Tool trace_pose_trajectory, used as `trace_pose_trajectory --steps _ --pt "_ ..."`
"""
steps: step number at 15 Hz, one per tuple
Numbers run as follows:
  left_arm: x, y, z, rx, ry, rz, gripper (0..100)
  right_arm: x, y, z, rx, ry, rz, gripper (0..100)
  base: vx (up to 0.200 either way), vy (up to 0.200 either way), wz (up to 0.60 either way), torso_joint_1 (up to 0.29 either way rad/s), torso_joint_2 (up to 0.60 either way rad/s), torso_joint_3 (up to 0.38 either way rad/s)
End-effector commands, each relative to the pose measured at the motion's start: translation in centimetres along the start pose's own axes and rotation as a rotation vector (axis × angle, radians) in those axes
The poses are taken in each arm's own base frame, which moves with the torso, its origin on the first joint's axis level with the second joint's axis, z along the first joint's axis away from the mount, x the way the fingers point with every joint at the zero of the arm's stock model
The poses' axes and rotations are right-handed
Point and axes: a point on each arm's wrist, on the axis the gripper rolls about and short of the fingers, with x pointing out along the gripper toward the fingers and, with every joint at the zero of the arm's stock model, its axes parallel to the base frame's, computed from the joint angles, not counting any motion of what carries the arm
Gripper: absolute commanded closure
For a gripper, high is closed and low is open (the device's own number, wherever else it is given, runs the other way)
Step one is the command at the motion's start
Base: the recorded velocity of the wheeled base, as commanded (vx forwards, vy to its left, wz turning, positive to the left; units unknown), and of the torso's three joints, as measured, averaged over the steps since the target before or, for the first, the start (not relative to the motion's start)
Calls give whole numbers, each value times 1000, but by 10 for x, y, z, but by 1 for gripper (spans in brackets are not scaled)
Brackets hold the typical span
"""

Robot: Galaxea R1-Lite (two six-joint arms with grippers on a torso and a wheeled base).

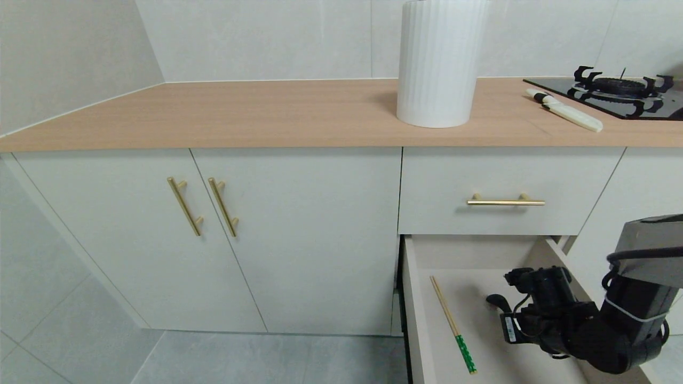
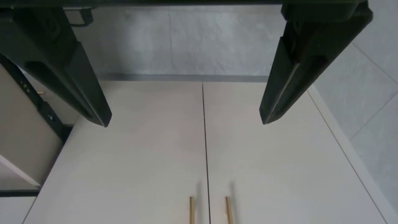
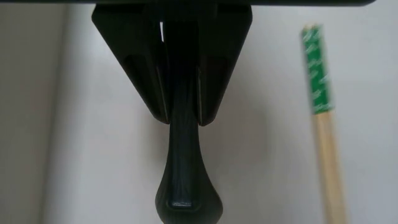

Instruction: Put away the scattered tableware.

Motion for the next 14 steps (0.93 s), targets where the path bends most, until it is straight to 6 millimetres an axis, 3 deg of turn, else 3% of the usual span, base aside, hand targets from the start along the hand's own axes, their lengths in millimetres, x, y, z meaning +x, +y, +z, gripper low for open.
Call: trace_pose_trajectory --steps 1,13,14 --pt "0 0 0 0 0 0 0 19 2 -18 -12 47 -18 100 0 0 0 0 0 0" --pt "0 0 0 0 0 0 0 24 2 -17 0 -3 -38 100 0 0 0 0 0 0" --pt "0 0 0 0 0 0 0 24 2 -16 0 -5 -38 0 0 0 0 0 0 0"
